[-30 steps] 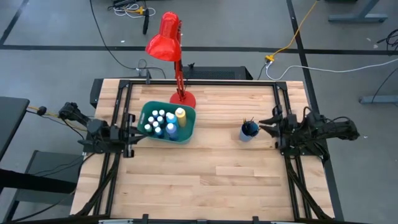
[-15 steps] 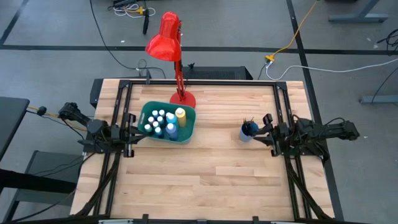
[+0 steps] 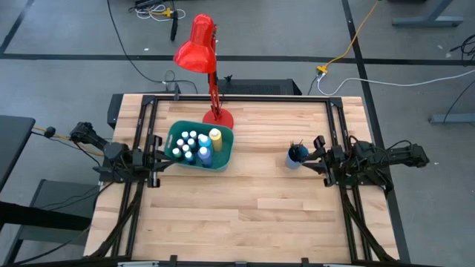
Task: Pick & Place Paint Supplies
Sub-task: Return to Home Position
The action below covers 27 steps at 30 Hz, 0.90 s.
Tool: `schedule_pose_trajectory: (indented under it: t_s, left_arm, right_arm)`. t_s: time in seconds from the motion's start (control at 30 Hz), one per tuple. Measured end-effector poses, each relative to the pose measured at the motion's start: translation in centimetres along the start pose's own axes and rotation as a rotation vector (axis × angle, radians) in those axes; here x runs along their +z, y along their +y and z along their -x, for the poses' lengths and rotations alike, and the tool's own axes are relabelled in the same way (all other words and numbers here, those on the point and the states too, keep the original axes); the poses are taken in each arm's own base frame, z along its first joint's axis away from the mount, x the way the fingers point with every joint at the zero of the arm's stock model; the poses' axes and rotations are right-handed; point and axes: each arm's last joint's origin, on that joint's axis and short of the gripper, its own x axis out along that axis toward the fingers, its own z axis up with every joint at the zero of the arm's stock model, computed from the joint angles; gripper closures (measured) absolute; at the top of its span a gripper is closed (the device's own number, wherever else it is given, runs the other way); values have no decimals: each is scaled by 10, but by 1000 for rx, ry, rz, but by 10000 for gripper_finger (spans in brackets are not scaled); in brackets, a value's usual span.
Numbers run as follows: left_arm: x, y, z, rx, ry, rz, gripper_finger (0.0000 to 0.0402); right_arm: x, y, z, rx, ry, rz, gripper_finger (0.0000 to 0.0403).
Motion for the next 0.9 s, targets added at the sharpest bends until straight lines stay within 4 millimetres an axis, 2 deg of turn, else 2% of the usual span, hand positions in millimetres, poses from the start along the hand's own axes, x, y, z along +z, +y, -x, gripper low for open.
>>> schedule_pose_trajectory:
  t_s: [0.6,0.77,0.9]
  left_arm:
    - [0,0,0,0,0,-1,384]
    - [0,0,0,0,1,-1,384]
    - [0,0,0,0,1,-1,384]
  right_arm:
    - [0,0,0,-3,0,1,316]
    - [0,-2,0,-64,-1,4,316]
    - [0,0,0,-14,2,3,316]
